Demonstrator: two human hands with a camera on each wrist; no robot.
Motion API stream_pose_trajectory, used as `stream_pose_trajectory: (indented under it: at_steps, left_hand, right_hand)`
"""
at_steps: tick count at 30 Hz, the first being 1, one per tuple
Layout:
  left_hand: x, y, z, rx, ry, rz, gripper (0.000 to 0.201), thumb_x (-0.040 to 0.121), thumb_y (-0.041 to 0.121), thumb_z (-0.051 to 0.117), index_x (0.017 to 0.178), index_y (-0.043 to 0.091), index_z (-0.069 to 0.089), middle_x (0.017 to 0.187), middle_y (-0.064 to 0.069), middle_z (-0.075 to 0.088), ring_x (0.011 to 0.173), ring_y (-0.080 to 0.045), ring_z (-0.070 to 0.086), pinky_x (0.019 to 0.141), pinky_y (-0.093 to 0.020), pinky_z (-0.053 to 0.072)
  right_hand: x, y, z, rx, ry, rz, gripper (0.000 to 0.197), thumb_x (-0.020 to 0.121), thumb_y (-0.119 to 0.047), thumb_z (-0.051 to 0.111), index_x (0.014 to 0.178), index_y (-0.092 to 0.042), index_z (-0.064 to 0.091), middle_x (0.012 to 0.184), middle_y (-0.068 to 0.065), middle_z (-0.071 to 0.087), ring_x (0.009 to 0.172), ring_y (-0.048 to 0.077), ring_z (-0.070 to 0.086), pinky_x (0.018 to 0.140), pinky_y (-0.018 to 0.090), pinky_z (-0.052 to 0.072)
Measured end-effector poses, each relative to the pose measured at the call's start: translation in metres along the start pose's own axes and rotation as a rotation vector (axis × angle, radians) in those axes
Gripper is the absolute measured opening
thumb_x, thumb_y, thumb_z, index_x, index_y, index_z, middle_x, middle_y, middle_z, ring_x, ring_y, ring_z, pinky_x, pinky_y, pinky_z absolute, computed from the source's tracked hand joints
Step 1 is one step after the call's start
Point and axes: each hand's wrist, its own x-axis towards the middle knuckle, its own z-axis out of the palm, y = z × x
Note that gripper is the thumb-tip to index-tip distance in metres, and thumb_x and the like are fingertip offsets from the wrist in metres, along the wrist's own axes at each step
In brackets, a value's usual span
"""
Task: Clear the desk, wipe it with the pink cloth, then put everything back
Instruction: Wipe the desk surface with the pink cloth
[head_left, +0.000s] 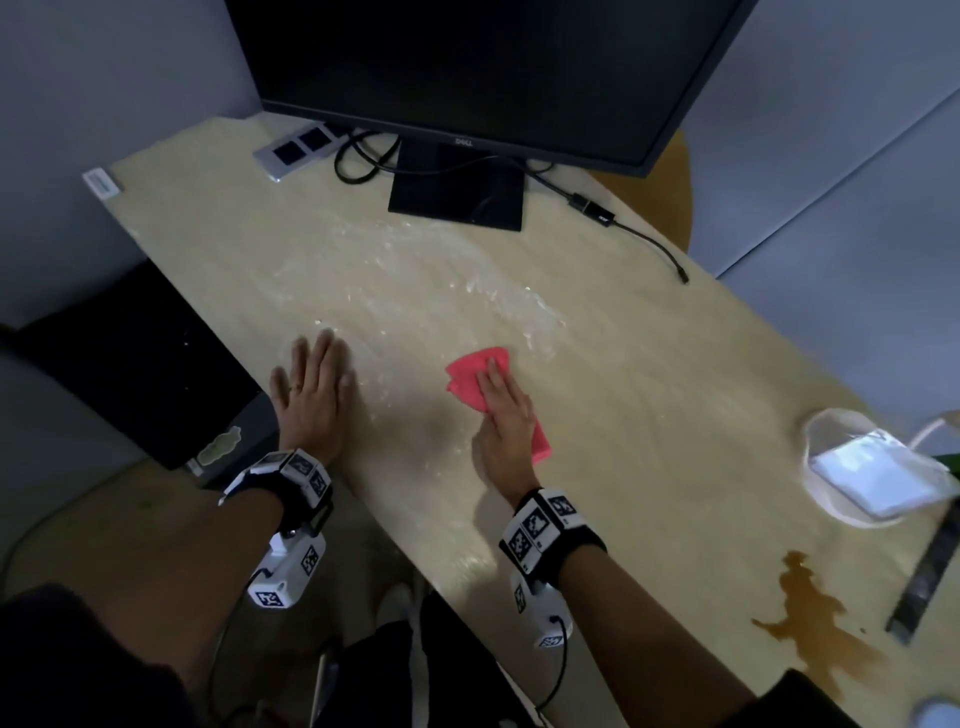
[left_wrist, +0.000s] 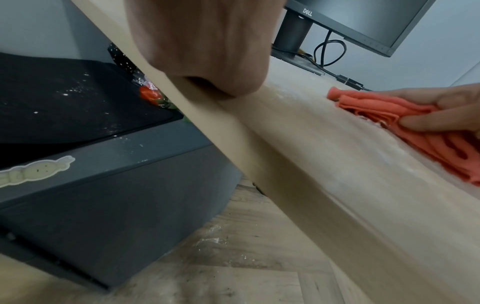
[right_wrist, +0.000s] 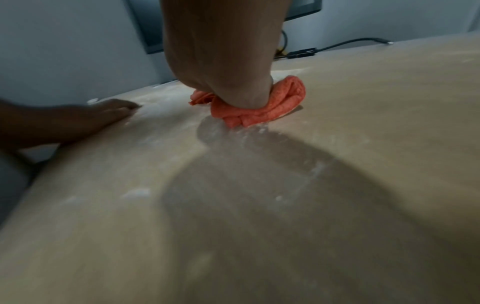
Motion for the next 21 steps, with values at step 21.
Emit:
stream_pose_trajectory:
  at_steps: [21]
  left_hand:
    - [0.004, -0.006, -0.005, -0.019, -0.048, 0.015, 0.054, 0.1, 0.034, 0.03, 0.151, 0.023, 0.015, 0.16, 0.011, 0.003, 0.148, -0.018, -0.003, 0.116, -0.05, 0.0]
  right_hand:
    - [-0.071, -0.04, -0.035, 0.695, -0.164, 0.16, 0.035, 0.097, 0.001, 0.033, 0.129, 0.002, 0.047, 0.122, 0.011, 0.06, 0.095, 0.001, 0.064, 0.085, 0.014, 0.047]
